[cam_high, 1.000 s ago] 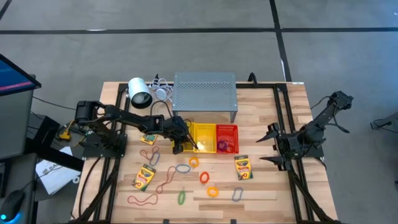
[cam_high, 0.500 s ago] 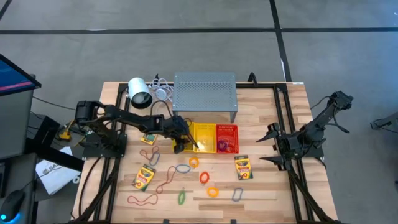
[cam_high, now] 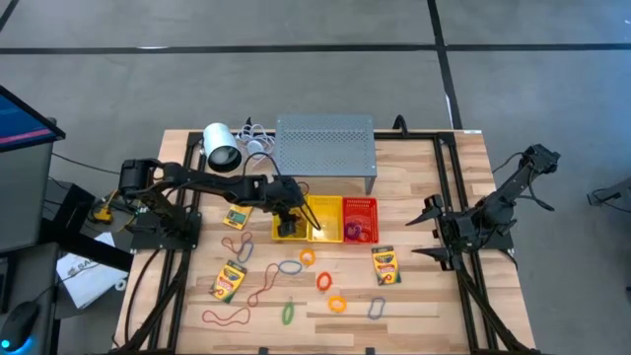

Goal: Pick & Place Office Desk Supplies
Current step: Put the crayon box into the right yellow basket

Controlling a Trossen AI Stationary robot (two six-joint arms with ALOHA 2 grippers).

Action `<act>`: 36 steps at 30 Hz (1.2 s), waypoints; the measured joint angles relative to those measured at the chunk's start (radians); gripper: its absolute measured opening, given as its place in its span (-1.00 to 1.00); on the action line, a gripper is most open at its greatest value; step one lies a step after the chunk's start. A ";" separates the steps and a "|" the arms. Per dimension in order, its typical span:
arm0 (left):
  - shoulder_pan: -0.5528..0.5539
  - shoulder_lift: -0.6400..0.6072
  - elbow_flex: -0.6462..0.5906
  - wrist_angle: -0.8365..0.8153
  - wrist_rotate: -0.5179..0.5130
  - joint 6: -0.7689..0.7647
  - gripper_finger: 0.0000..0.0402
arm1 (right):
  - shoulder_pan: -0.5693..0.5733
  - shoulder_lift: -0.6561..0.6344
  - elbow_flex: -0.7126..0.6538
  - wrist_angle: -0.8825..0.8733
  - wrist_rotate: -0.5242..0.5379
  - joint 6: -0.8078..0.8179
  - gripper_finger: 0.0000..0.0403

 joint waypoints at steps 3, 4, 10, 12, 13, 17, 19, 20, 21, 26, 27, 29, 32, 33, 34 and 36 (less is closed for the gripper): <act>0.000 0.000 0.013 -0.032 -0.002 0.000 0.02 | 0.000 0.000 0.000 0.000 0.000 0.002 0.45; 0.000 -0.002 0.016 -0.040 -0.002 0.000 0.02 | 0.000 0.000 0.000 0.000 0.000 0.002 0.45; -0.002 -0.090 0.016 -0.067 0.003 0.000 0.02 | 0.000 0.000 0.000 0.000 0.000 0.000 0.45; -0.006 -0.141 0.016 -0.074 -0.004 0.000 0.02 | 0.000 0.000 0.000 0.001 0.000 -0.010 0.45; -0.006 -0.171 0.016 -0.079 -0.005 0.000 0.02 | 0.000 0.000 0.000 0.004 0.000 -0.012 0.45; -0.014 -0.284 0.009 -0.063 -0.004 -0.010 0.02 | 0.000 0.000 0.000 0.010 0.000 -0.012 0.45; -0.023 -0.340 -0.014 -0.039 -0.003 -0.024 0.02 | 0.000 0.000 0.000 0.012 0.000 -0.012 0.45; -0.027 -0.365 -0.026 -0.032 -0.003 -0.027 0.02 | 0.000 0.000 0.000 0.017 0.000 -0.011 0.45; -0.033 -0.392 -0.041 -0.012 -0.003 -0.027 0.02 | 0.000 0.000 0.000 0.020 0.000 -0.010 0.45; -0.078 -0.512 -0.112 0.001 -0.003 -0.037 0.02 | 0.000 0.001 0.001 0.041 0.000 -0.009 0.45; -0.090 -0.539 -0.127 0.010 -0.003 -0.038 0.02 | 0.000 0.001 0.001 0.040 0.000 -0.009 0.45; -0.112 -0.581 -0.151 0.015 -0.003 -0.038 0.02 | 0.000 0.001 0.001 0.050 0.000 -0.008 0.45; -0.142 -0.644 -0.195 0.051 -0.003 -0.052 0.02 | 0.000 0.005 0.001 0.062 0.000 0.007 0.45; -0.151 -0.665 -0.206 0.075 -0.002 -0.056 0.02 | 0.000 0.008 0.001 0.063 0.000 0.010 0.45; -0.162 -0.688 -0.220 0.074 -0.002 -0.058 0.02 | -0.001 0.009 0.001 0.059 0.000 0.015 0.45; -0.175 -0.721 -0.241 0.114 -0.002 -0.060 0.02 | 0.000 0.009 0.001 0.055 0.000 0.038 0.45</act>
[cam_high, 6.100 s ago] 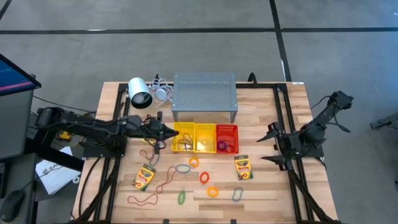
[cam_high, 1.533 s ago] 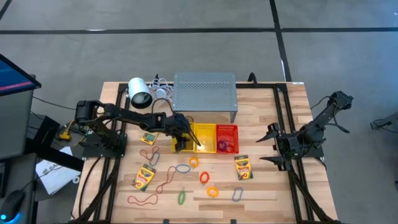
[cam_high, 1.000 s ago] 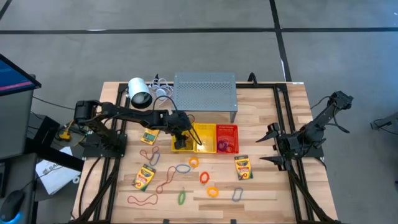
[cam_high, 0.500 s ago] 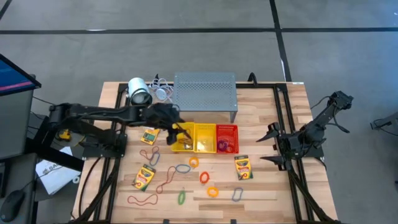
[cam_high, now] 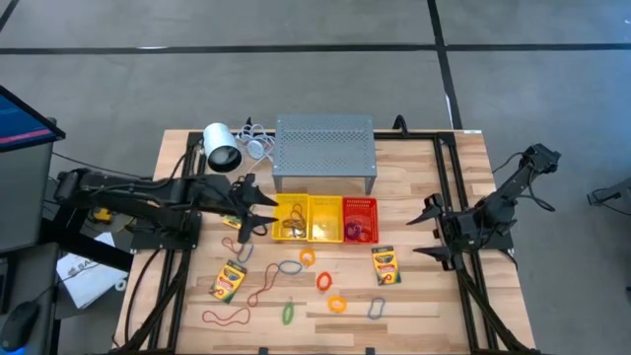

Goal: Pick & Place Office Desk Supplies
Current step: Put the crayon box into the right yellow basket

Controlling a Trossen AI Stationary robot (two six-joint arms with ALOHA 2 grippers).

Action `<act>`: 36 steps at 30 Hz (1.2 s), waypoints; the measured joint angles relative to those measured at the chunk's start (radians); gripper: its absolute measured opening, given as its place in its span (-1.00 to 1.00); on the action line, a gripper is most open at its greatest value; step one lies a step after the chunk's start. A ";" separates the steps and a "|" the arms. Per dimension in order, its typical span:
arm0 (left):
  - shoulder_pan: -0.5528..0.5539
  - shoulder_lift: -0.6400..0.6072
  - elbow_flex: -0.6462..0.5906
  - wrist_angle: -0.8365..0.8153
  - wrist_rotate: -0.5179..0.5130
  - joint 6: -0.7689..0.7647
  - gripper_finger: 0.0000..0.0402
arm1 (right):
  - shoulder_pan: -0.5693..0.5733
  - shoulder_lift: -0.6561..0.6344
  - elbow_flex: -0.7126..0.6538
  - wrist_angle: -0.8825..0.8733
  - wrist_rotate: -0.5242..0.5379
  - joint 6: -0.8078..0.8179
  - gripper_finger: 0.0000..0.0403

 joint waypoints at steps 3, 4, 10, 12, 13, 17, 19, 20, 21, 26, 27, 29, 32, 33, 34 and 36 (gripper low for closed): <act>-0.016 -0.048 -0.043 0.037 0.000 -0.003 0.02 | 0.000 0.000 0.000 -0.003 0.000 0.037 0.45; -0.023 -0.058 -0.055 0.051 0.000 -0.004 0.02 | -0.001 0.000 0.000 -0.002 0.000 0.047 0.45; -0.029 -0.099 -0.101 0.125 0.000 -0.004 0.02 | 0.000 0.000 0.000 -0.002 0.000 0.077 0.45; -0.029 -0.098 -0.101 0.138 0.000 -0.003 0.02 | 0.000 0.000 0.000 -0.002 0.000 0.077 0.45; -0.029 -0.099 -0.101 0.137 0.000 -0.003 0.02 | 0.000 0.000 0.000 -0.001 0.000 0.077 0.45; -0.029 -0.099 -0.101 0.139 0.000 -0.001 0.02 | 0.000 -0.001 0.000 -0.001 0.000 0.077 0.45; -0.029 -0.099 -0.101 0.139 0.000 -0.001 0.02 | 0.000 0.000 0.000 -0.001 0.000 0.077 0.45; -0.029 -0.099 -0.101 0.139 0.000 -0.001 0.02 | 0.000 0.000 0.000 -0.002 0.000 0.077 0.45; -0.029 -0.099 -0.101 0.139 0.000 -0.001 0.02 | 0.000 0.000 0.000 -0.002 0.000 0.077 0.45; -0.029 -0.098 -0.101 0.139 0.000 -0.001 0.02 | 0.000 0.000 0.000 -0.002 0.000 0.077 0.45; -0.029 -0.098 -0.101 0.139 0.000 -0.001 0.02 | 0.000 0.000 0.000 -0.002 0.000 0.077 0.45; -0.029 -0.098 -0.101 0.139 0.000 -0.001 0.02 | 0.000 0.000 0.000 -0.002 0.000 0.077 0.45; -0.029 -0.098 -0.101 0.140 0.000 -0.001 0.02 | 0.000 0.000 0.000 -0.002 0.000 0.077 0.45; -0.029 -0.098 -0.101 0.140 0.000 -0.001 0.02 | 0.000 0.000 0.000 -0.002 0.000 0.077 0.45; -0.029 -0.098 -0.100 0.140 0.000 -0.001 0.02 | 0.000 0.000 0.000 -0.002 0.000 0.077 0.45; -0.029 -0.098 -0.100 0.140 0.000 -0.001 0.02 | 0.000 0.000 0.000 -0.002 0.000 0.077 0.45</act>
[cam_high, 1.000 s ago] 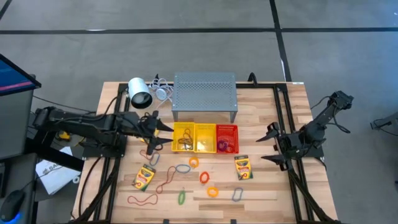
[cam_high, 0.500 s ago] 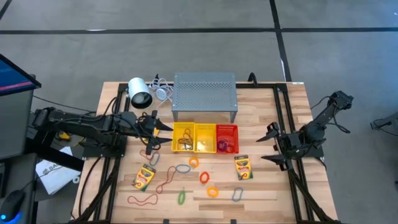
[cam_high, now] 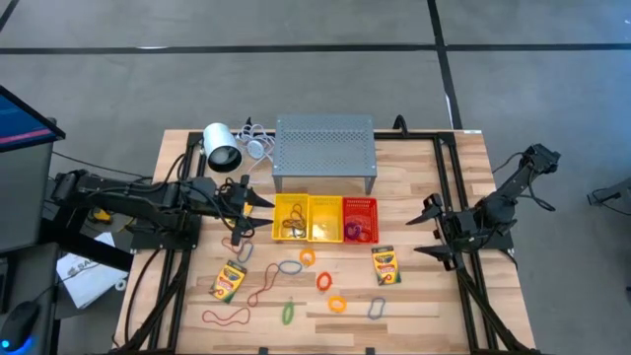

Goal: Pick & Place Office Desk Supplies
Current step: Put the crayon box into the right yellow basket

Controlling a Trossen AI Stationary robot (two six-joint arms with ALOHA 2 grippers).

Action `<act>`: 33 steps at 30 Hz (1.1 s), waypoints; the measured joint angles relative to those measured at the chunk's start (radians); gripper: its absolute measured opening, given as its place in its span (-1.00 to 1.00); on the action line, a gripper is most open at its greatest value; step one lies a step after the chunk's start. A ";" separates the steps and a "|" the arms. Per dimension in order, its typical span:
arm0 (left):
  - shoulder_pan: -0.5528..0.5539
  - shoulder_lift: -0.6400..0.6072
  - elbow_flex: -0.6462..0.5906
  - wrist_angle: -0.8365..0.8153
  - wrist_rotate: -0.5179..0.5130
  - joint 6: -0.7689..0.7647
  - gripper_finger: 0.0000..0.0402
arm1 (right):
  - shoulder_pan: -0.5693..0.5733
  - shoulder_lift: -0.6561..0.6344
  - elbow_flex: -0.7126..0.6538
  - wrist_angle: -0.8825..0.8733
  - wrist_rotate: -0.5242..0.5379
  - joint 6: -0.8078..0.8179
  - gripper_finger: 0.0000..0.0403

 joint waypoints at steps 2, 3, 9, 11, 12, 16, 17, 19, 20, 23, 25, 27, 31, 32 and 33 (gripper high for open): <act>0.000 0.000 0.000 0.000 0.000 0.000 0.02 | 0.000 0.000 0.000 0.000 0.000 0.000 0.45; 0.000 0.000 0.000 0.000 0.000 0.000 0.02 | 0.000 0.000 0.000 0.000 0.000 0.000 0.45; 0.000 0.000 0.000 -0.010 0.000 0.005 0.02 | 0.000 0.000 0.000 -0.025 0.000 0.000 0.45; 0.000 0.000 0.000 -0.024 0.000 0.005 0.02 | 0.000 0.000 0.000 -0.070 0.000 0.012 0.45; 0.000 0.000 0.000 -0.028 0.000 0.005 0.02 | 0.000 -0.001 0.000 -0.085 0.000 0.025 0.45; 0.000 0.000 0.000 -0.030 0.000 0.005 0.02 | 0.000 -0.001 0.000 -0.114 0.000 0.058 0.45; 0.000 0.000 0.000 -0.031 0.000 0.005 0.02 | 0.000 -0.001 0.000 -0.119 0.000 0.060 0.45; 0.000 0.000 0.000 -0.032 0.000 0.005 0.02 | 0.001 -0.001 0.000 -0.129 0.000 0.065 0.45; 0.000 0.000 0.000 -0.034 0.000 0.005 0.02 | 0.001 -0.001 0.000 -0.132 0.000 0.069 0.45; 0.000 0.000 -0.004 -0.043 0.000 0.005 0.02 | 0.001 -0.001 0.000 -0.150 0.000 0.092 0.45; 0.000 -0.004 -0.033 -0.017 0.000 0.005 0.02 | 0.001 -0.001 -0.002 -0.164 0.000 0.114 0.45; 0.001 -0.018 -0.080 0.022 0.000 -0.004 0.02 | 0.001 -0.001 -0.008 -0.165 0.000 0.127 0.45; 0.008 -0.049 -0.169 0.143 0.002 -0.047 0.02 | 0.001 -0.001 -0.021 -0.153 0.000 0.139 0.45; 0.008 -0.059 -0.185 0.157 0.002 -0.052 0.02 | 0.001 -0.001 -0.021 -0.151 0.000 0.139 0.45; 0.008 -0.070 -0.199 0.169 0.002 -0.055 0.02 | 0.001 -0.001 -0.021 -0.148 0.000 0.139 0.45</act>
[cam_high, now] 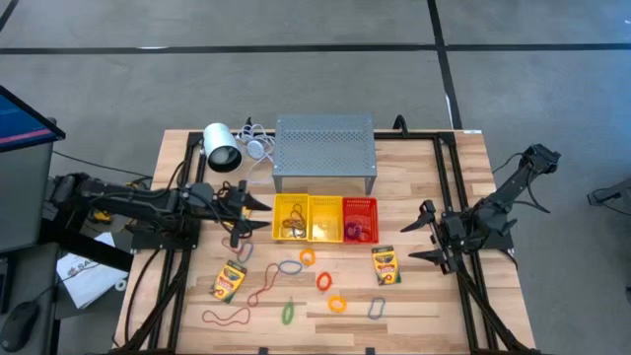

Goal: Pick & Place Office Desk Supplies
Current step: Put the crayon box into the right yellow basket

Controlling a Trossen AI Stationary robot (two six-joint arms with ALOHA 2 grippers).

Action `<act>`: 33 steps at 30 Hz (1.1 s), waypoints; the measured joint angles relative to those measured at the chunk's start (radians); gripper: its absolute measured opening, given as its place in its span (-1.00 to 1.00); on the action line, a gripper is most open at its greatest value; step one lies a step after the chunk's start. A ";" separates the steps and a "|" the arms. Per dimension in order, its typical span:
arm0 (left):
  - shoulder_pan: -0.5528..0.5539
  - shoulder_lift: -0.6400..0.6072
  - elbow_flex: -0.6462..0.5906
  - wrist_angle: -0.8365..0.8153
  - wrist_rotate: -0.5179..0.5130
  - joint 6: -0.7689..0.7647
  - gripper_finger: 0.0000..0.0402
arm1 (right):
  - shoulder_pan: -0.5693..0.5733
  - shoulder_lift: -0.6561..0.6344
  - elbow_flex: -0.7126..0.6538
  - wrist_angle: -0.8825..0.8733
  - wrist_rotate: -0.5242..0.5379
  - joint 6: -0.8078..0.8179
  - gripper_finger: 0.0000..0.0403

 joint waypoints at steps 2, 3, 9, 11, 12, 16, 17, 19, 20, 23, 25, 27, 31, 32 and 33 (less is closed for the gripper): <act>0.000 -0.032 -0.022 0.003 0.000 -0.014 0.02 | 0.000 0.000 0.000 0.009 0.000 0.000 0.45; 0.001 -0.046 -0.028 0.007 0.000 -0.018 0.02 | 0.000 0.000 0.000 0.013 0.000 0.000 0.45; 0.002 -0.130 -0.039 -0.099 -0.020 -0.054 0.02 | 0.000 0.000 0.000 0.021 0.000 0.006 0.45; 0.002 -0.144 -0.040 -0.167 -0.041 -0.092 0.02 | 0.000 0.000 0.000 0.021 0.000 0.023 0.45; 0.002 -0.149 -0.040 -0.207 -0.048 -0.112 0.02 | 0.000 0.000 0.000 0.021 0.000 0.027 0.45; -0.007 -0.149 -0.030 -0.353 -0.046 -0.191 0.02 | -0.002 0.000 0.000 0.023 0.000 0.043 0.45; -0.012 -0.146 -0.019 -0.395 -0.043 -0.202 0.02 | -0.002 0.000 0.000 0.024 0.002 0.048 0.45; -0.025 -0.134 0.017 -0.491 -0.040 -0.219 0.02 | -0.002 0.000 0.000 0.024 0.016 0.056 0.45; -0.032 -0.128 0.036 -0.547 -0.040 -0.226 0.02 | -0.002 0.000 0.000 0.024 0.026 0.061 0.45; -0.052 -0.089 0.098 -0.701 -0.062 -0.236 0.02 | -0.002 0.000 0.000 0.029 0.055 0.064 0.45; -0.068 -0.057 0.128 -0.793 -0.090 -0.237 0.02 | -0.002 0.001 0.000 0.035 0.063 0.063 0.45; -0.086 -0.011 0.148 -0.825 -0.111 -0.244 0.02 | -0.002 0.006 0.000 0.041 0.071 0.063 0.45; -0.117 0.100 0.173 -0.844 -0.136 -0.245 0.02 | -0.002 0.028 0.000 0.061 0.085 0.063 0.45; -0.124 0.130 0.180 -0.853 -0.144 -0.245 0.02 | -0.002 0.036 0.000 0.070 0.086 0.063 0.45; -0.129 0.162 0.187 -0.866 -0.149 -0.245 0.02 | -0.002 0.047 0.000 0.082 0.087 0.063 0.45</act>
